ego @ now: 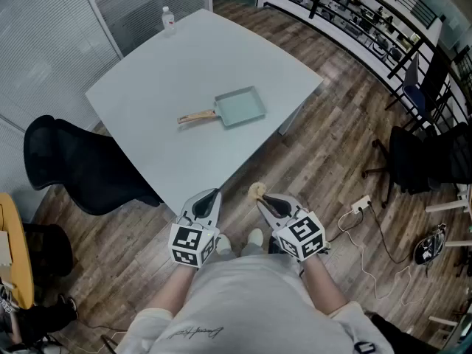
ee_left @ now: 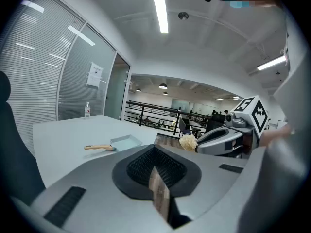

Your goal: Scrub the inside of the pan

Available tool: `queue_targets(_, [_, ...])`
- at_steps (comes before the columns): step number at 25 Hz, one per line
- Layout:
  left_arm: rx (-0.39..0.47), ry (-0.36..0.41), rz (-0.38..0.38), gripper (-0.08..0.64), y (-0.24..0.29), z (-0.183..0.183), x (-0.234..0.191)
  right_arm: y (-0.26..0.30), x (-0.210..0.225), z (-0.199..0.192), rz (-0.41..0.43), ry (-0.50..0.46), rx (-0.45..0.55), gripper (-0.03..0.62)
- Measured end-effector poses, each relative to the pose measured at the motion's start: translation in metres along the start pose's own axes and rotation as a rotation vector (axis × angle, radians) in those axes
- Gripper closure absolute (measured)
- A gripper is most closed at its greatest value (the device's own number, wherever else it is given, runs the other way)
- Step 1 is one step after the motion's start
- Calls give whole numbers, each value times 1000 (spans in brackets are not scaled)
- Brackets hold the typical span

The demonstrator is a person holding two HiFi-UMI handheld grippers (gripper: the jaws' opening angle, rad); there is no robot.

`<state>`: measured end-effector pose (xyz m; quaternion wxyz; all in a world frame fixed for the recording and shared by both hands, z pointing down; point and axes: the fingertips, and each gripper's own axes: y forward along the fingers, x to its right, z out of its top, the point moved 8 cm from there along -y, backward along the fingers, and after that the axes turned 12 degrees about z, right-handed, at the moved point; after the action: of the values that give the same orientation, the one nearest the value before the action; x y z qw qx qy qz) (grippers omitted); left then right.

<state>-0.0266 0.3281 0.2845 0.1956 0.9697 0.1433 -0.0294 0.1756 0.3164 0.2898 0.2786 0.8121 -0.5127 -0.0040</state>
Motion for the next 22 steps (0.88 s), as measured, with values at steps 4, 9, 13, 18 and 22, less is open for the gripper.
queue_targets(4, [-5, -8, 0, 549, -3, 0, 10, -8, 1, -3, 4, 4, 0, 529])
queue_targets(9, [-7, -10, 10, 549, -4, -1, 16, -11, 4, -3, 16, 1, 5, 529])
queue_targets(13, [-12, -9, 16, 549, -1, -1, 19, -13, 9, -3, 27, 23, 22, 529])
queue_targets(18, [-2, -6, 23, 549, 5, 4, 27, -19, 18, -2, 53, 22, 22, 529])
queue_targets(22, [2, -3, 31, 549, 12, 6, 36, -25, 27, -3, 67, 13, 20, 529])
